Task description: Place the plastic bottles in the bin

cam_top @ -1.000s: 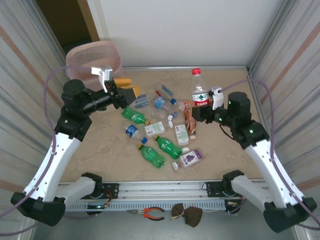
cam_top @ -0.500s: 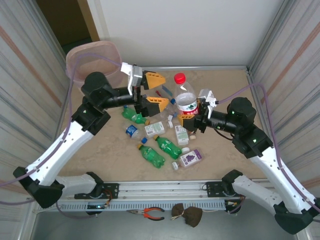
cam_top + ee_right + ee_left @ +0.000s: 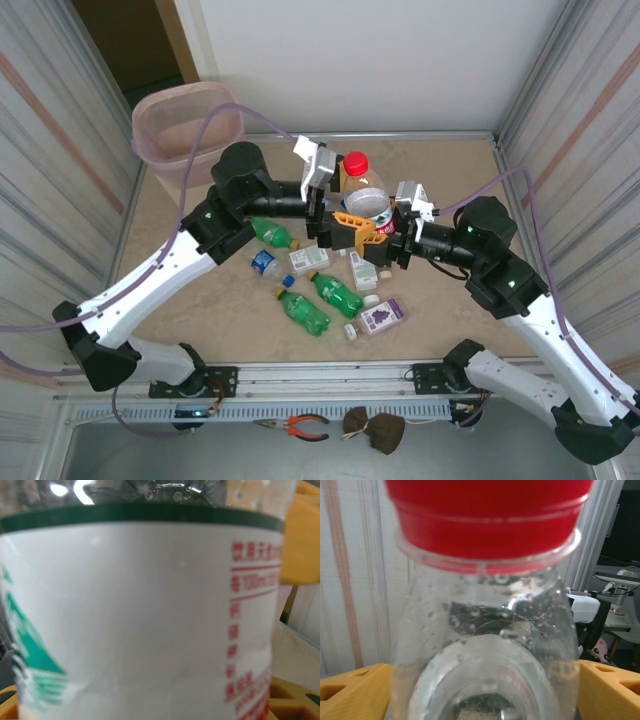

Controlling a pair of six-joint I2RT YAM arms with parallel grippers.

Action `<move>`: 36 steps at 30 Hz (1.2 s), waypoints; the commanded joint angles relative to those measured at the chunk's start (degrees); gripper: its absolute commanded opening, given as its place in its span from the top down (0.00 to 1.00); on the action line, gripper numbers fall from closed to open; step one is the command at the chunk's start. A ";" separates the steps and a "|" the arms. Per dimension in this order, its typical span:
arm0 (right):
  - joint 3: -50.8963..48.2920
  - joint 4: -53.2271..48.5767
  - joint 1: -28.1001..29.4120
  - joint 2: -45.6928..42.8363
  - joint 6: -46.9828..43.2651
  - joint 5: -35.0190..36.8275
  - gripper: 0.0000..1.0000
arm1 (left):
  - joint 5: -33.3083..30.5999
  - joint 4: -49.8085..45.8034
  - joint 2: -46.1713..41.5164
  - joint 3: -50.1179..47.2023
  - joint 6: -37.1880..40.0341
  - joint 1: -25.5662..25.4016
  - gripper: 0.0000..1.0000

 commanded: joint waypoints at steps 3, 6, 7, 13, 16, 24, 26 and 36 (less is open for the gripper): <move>1.58 2.26 1.04 -0.31 -1.16 1.25 0.47 | 2.13 2.42 0.30 1.81 1.11 -0.94 0.14; 1.63 1.94 1.10 -0.63 -1.29 1.61 0.47 | 1.78 3.28 -0.01 0.99 1.06 -1.12 0.19; 1.59 1.81 1.20 -0.64 -1.31 1.61 0.47 | 1.69 3.60 -0.21 0.73 0.91 -1.12 0.21; 1.54 1.93 1.73 -0.69 -1.28 2.25 0.47 | 1.42 4.13 -0.59 0.09 1.06 -1.12 0.33; 1.59 1.93 2.05 -0.65 -1.50 2.54 0.47 | 1.64 4.71 -0.43 -0.07 0.84 -1.13 0.37; 1.32 1.58 2.27 -0.81 -1.71 3.99 0.44 | 1.82 4.94 -0.23 -0.10 1.41 -1.16 0.43; 1.43 1.28 2.25 -0.73 -1.66 4.24 0.40 | 1.82 4.94 -0.07 -0.09 1.55 -1.12 0.44; 1.22 -1.24 2.61 -2.26 -1.11 6.53 0.20 | -2.46 0.88 -1.25 0.13 4.59 -0.14 0.44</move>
